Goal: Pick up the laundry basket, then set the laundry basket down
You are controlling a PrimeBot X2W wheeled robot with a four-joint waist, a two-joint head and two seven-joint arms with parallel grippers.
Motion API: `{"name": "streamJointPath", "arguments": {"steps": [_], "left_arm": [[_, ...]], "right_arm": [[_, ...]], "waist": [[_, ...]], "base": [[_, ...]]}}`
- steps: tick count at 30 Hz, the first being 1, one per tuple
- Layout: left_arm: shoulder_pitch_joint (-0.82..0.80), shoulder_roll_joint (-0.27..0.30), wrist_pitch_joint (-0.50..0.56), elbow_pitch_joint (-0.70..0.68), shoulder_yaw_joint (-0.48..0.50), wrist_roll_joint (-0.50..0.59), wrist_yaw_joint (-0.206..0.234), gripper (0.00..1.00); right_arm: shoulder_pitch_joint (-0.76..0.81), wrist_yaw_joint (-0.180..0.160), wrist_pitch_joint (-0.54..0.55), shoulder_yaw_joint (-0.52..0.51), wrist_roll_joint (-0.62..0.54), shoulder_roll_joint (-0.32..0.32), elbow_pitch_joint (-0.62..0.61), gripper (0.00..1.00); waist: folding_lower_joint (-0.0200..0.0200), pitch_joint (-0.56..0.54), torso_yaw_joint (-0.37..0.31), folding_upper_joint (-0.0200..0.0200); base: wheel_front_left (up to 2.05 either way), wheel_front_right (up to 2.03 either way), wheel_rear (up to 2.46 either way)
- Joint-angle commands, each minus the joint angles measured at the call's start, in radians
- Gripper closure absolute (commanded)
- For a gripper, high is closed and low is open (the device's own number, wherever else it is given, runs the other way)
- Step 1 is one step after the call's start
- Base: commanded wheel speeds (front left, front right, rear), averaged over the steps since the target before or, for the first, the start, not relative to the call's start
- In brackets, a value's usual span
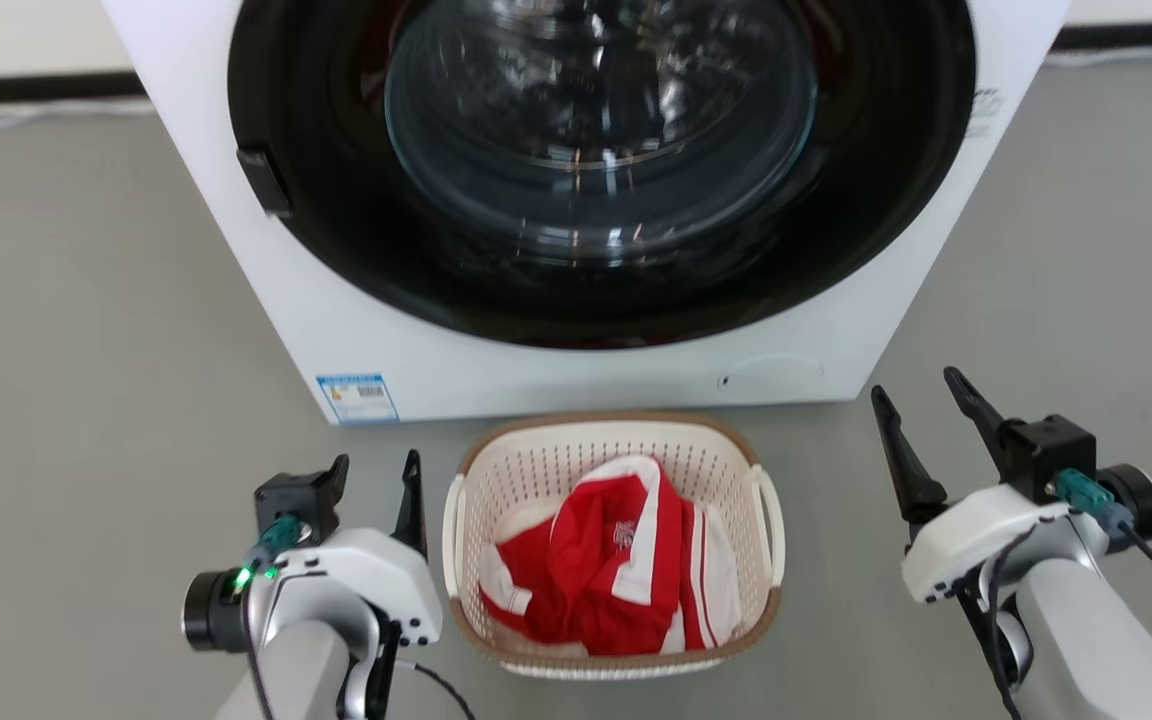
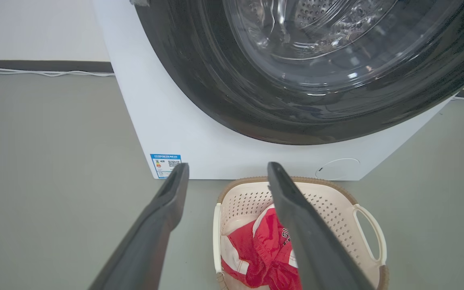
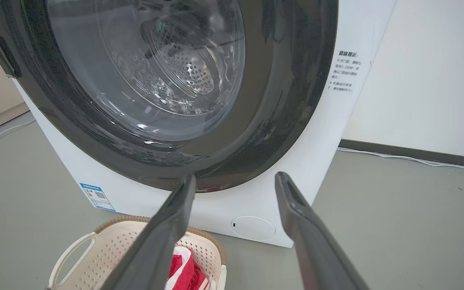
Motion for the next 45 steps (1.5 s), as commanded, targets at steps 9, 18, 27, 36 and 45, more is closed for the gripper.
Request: {"name": "streamJointPath", "arguments": {"steps": [9, 18, 27, 36, 45], "left_arm": [[0.088, 0.027, -0.006, -0.134, 0.144, 0.088, -0.024, 0.0], [0.191, 0.025, -0.006, -0.179, 0.231, 0.132, -0.054, 0.0], [0.243, 0.016, -0.006, -0.206, 0.293, 0.163, -0.071, 0.0], [0.284, 0.003, -0.006, -0.236, 0.346, 0.18, -0.08, 0.0], [0.307, -0.01, -0.006, -0.253, 0.381, 0.2, -0.091, 0.0]], "right_arm": [[0.086, 0.006, -0.011, -0.031, -0.024, 0.008, -0.112, 0.0], [0.173, 0.006, -0.011, -0.064, -0.032, 0.013, -0.182, 0.0], [0.231, 0.006, -0.011, -0.099, -0.04, 0.018, -0.226, 0.0], [0.265, 0.006, -0.011, -0.129, -0.044, 0.024, -0.249, 0.0], [0.287, 0.006, -0.011, -0.144, -0.049, 0.032, -0.258, 0.0]], "waist": [[0.0, -0.079, -0.017, -0.0001], [0.0, -0.132, -0.016, -0.0001], [0.0, -0.157, -0.02, -0.0001], [0.0, -0.172, -0.023, -0.0001], [0.0, -0.182, -0.023, -0.0001]], "base": [[0.0, 0.0, 0.0], [0.0, 0.0, 0.0], [0.0, 0.0, 0.0], [0.0, 0.0, 0.0], [0.0, 0.0, 0.0]]}}
